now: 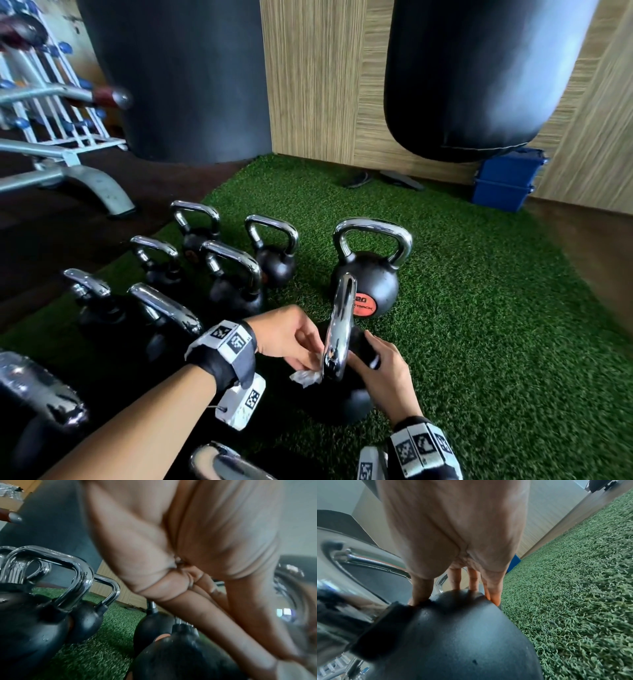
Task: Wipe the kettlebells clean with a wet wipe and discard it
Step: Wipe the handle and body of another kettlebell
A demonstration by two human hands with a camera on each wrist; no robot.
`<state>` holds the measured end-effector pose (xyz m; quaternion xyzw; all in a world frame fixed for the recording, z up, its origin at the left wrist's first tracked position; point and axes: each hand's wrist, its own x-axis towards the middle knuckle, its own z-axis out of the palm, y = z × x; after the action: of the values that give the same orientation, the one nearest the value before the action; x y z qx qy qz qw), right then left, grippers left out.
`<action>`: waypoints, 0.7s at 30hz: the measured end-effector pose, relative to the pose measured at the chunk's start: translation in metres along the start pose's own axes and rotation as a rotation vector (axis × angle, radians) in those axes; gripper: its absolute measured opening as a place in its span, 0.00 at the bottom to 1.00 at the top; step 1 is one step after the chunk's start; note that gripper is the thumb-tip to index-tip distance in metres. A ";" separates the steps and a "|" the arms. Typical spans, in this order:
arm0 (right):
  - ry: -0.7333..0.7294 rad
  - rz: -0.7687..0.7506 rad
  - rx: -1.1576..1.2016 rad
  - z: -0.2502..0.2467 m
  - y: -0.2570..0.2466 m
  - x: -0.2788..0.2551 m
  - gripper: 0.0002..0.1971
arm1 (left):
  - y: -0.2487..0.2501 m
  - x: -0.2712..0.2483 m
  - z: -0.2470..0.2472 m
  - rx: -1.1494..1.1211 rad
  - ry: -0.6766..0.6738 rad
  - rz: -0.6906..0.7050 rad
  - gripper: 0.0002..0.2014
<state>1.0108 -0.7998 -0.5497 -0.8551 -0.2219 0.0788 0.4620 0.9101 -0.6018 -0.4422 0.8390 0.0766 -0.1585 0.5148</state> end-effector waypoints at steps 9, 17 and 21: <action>0.214 -0.193 0.056 -0.037 -0.046 -0.010 0.20 | 0.012 -0.001 -0.014 -0.235 0.228 -0.001 0.07; 0.132 -0.489 0.216 -0.066 -0.119 -0.026 0.23 | 0.058 -0.011 -0.036 -0.380 0.246 0.190 0.09; 0.306 -0.497 0.234 -0.060 -0.128 -0.030 0.22 | 0.066 -0.007 -0.027 -0.335 0.257 0.240 0.04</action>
<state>0.9652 -0.7985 -0.4128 -0.7175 -0.3415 -0.1414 0.5903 0.9275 -0.6079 -0.3725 0.7585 0.0665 0.0268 0.6478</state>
